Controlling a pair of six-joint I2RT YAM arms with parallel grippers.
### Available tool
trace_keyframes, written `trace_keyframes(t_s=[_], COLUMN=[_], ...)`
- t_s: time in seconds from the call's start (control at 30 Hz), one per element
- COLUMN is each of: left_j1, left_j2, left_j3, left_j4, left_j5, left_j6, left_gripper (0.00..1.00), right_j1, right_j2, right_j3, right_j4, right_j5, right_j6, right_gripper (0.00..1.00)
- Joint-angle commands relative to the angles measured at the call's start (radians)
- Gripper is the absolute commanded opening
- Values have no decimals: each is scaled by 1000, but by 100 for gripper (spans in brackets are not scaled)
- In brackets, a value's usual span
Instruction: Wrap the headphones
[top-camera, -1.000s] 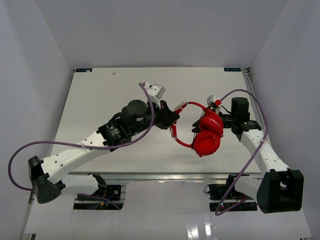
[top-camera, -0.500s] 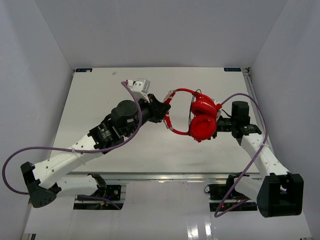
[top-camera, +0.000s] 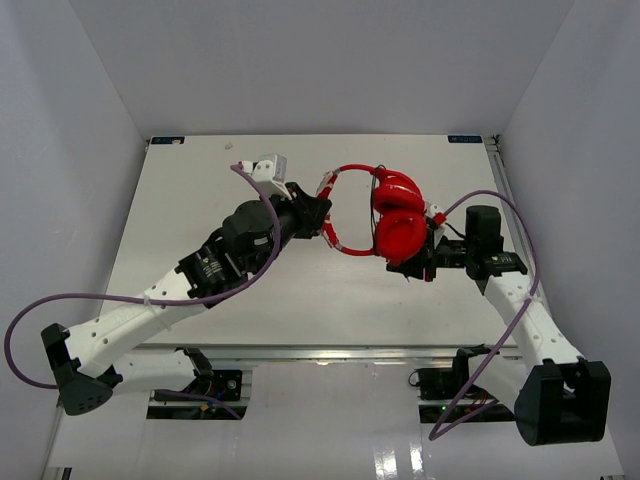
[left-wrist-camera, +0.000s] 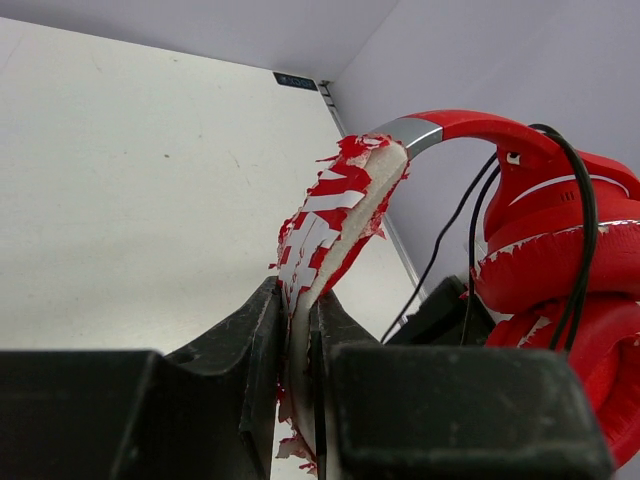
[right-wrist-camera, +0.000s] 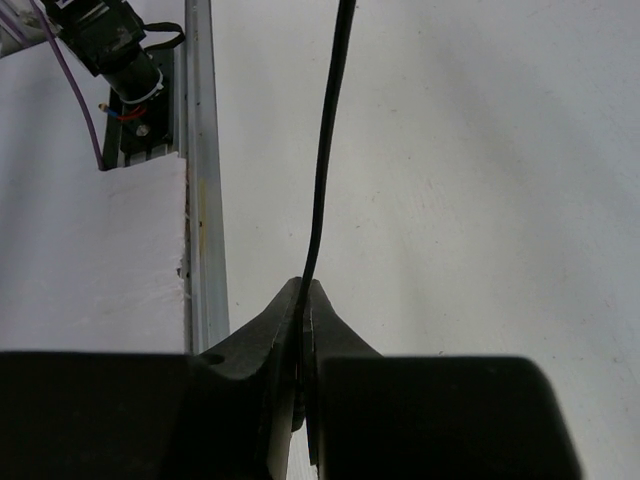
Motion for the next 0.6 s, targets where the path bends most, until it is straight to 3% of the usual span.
trace_keyframes(t_s=[0.0,0.37,0.57], left_j1=[-2,1,20], left_j2=[1,209,299], left_j3=[45,84,97], left_j4=[118,157,129], left_j5=[-137,-222,-228], left_j6=[-124,-214,-248], left_gripper=[0,0,0], right_j1=[1,43,70], right_j2=[-114,-207,-219], right_j3=[53,195,198], right_j4=[-112,-351,-369], right_j5=[50,309,417], right_j6=[-93,-297,-318], right_gripper=[8,8,8])
